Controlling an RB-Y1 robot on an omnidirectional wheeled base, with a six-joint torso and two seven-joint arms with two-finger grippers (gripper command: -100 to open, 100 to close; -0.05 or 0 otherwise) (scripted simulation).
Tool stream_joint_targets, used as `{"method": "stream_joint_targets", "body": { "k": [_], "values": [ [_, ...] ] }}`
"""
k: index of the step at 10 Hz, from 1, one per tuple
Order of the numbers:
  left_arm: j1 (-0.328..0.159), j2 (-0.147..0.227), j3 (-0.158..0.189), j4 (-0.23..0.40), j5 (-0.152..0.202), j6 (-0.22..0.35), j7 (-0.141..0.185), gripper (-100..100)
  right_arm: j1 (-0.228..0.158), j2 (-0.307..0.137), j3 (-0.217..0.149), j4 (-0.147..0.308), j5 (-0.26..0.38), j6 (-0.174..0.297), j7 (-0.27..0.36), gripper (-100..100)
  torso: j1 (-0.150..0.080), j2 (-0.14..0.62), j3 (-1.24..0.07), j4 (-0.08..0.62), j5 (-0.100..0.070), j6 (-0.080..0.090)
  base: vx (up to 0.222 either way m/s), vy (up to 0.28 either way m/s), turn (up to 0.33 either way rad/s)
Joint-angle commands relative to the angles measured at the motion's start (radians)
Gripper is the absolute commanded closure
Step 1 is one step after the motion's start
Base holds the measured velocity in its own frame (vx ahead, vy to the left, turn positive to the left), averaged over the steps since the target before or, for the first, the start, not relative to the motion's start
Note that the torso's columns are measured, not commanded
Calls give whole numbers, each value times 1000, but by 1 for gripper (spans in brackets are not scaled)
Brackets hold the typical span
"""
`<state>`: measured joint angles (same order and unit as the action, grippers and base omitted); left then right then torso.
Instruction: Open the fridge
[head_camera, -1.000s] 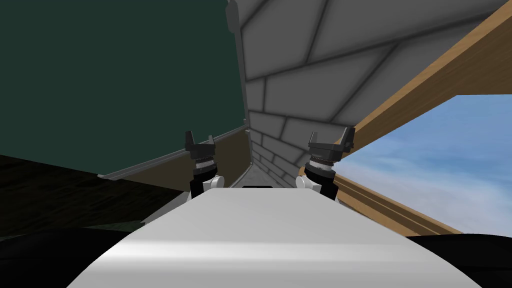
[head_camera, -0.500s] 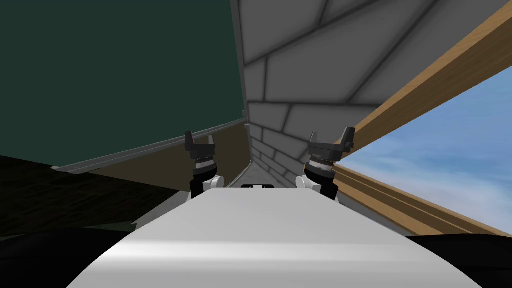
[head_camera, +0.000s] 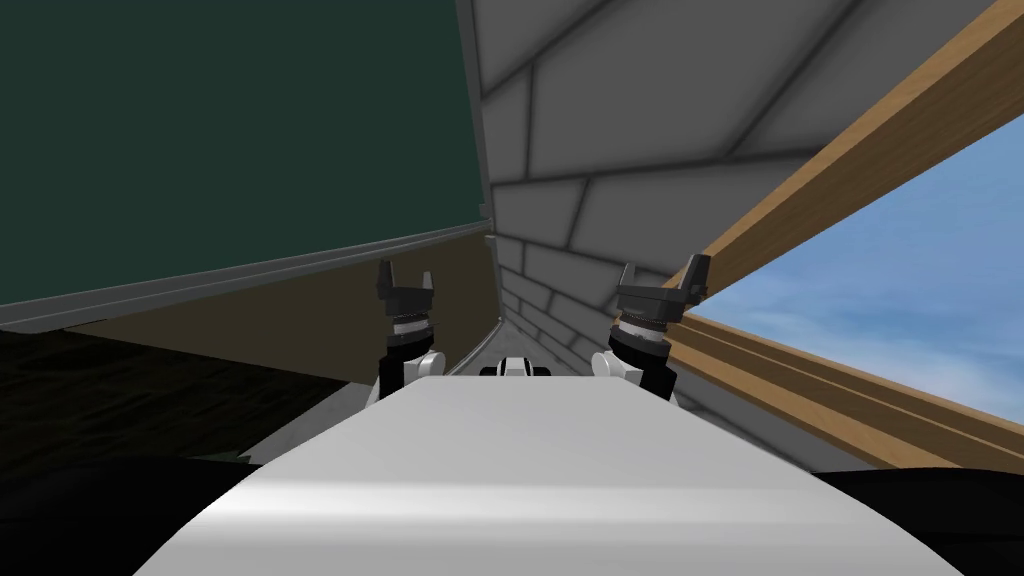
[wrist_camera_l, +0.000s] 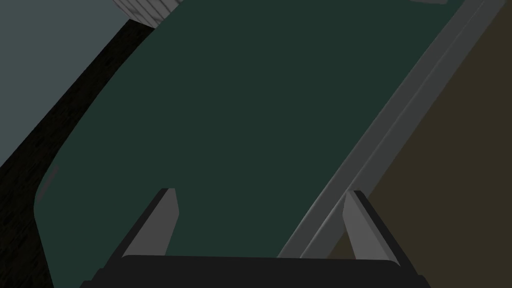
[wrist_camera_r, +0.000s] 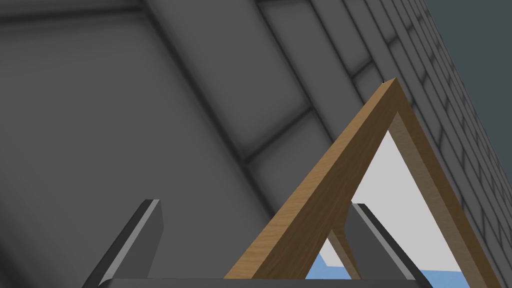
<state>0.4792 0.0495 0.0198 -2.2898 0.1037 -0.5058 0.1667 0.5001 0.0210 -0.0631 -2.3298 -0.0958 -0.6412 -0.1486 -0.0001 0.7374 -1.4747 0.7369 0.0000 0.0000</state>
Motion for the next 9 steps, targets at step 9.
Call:
{"method": "stream_joint_targets", "body": {
  "k": [9],
  "values": [
    [-171, 274, 61, 196, 159, 179, 38, -100, 0, 0, 0, 0, 0, 0, 0, 0, 0, 1, -1, 1, 0, 0, -38, -6, -77]
  ]
}}
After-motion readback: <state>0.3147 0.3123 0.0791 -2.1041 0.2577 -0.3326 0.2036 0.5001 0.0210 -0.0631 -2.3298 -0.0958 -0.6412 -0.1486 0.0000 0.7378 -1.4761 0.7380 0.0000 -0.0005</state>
